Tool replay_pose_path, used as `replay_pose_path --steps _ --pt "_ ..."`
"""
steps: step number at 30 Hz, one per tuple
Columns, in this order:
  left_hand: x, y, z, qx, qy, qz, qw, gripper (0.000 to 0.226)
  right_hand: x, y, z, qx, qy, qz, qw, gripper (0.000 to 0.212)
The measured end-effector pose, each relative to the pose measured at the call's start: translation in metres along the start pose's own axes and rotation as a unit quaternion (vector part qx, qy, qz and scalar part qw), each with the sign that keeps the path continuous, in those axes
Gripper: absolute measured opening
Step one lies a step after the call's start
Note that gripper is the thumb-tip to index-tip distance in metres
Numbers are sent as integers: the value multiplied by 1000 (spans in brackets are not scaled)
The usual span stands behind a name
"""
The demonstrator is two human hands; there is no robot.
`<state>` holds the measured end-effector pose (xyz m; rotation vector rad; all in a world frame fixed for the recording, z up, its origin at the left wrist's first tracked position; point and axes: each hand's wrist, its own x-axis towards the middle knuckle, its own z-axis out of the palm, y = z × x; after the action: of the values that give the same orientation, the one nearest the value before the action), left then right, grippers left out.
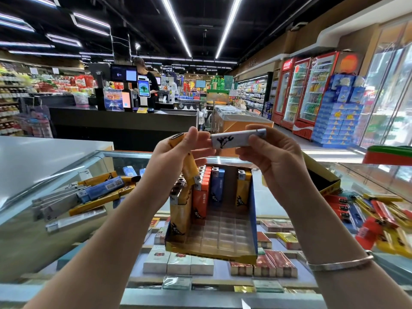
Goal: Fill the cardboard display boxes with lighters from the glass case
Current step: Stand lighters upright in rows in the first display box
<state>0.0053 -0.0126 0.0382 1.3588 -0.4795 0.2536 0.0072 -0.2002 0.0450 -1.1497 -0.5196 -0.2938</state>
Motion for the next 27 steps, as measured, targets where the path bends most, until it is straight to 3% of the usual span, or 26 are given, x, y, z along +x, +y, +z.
replay_pose_path --steps 2,4,6,9,15,27 --pt "2 -2 -2 25 19 2 1000 39 2 1 -4 -74 56 -29 995 18" --pt "4 -5 -4 66 59 -5 996 46 4 4 -7 -237 95 -91 963 21" --pt "5 -7 -5 91 102 -24 990 52 4 10 -7 -367 92 -140 915 24" --pt "6 -9 -7 88 146 -41 984 48 2 18 -5 -450 52 -174 874 24" --pt "9 -12 -12 51 155 -40 986 48 2 24 -5 -481 26 -159 862 26" --pt "11 -14 -13 44 140 -28 989 43 1 22 -2 -520 14 -210 828 29"
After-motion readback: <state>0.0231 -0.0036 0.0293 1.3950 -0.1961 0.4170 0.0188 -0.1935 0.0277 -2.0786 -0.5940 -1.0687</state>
